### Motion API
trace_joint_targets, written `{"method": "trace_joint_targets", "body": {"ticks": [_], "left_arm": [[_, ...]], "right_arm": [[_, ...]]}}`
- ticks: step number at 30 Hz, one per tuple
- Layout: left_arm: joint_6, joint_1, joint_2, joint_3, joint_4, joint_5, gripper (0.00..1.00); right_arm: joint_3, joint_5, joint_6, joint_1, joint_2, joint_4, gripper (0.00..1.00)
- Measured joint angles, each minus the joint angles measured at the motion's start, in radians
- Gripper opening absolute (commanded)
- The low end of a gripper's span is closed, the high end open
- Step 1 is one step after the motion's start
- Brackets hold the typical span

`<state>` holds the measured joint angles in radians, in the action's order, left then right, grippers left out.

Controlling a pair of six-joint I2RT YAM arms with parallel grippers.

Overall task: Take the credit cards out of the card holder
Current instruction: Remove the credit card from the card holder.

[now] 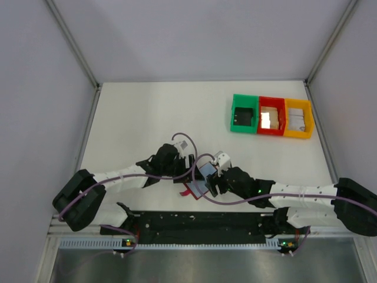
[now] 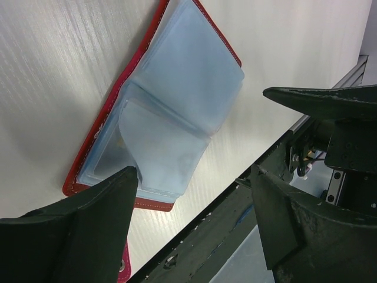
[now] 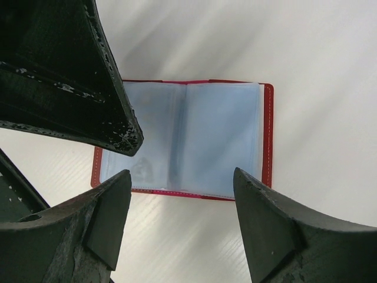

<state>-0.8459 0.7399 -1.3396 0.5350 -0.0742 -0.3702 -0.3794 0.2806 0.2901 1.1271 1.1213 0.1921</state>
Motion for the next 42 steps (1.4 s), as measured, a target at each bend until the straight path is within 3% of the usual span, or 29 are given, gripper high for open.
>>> {"method": "trace_joint_targets", "body": {"ticks": [12,16,21,32,37,42], "left_arm": [[-0.039,0.034,-0.094,0.099,-0.063,-0.034,0.82],[-0.043,0.035,-0.142,0.152,-0.076,-0.037,0.82],[-0.042,0.035,-0.143,0.154,-0.082,-0.03,0.81],[0.031,-0.028,0.207,0.032,0.039,0.177,0.84],[0.048,-0.034,0.166,0.032,0.129,0.177,0.82],[0.045,-0.034,0.108,0.024,0.2,0.163,0.8]], "right_arm": [[0.028,0.058,0.001,0.0,-0.138,-0.033,0.68],[0.033,0.058,0.0,0.0,-0.165,-0.041,0.6],[0.034,0.021,0.001,0.0,-0.165,-0.043,0.58],[0.037,-0.12,-0.015,0.0,-0.04,-0.021,0.58],[0.034,-0.129,-0.019,0.0,-0.012,-0.009,0.58],[-0.001,-0.134,-0.037,0.0,0.024,0.0,0.49]]}}
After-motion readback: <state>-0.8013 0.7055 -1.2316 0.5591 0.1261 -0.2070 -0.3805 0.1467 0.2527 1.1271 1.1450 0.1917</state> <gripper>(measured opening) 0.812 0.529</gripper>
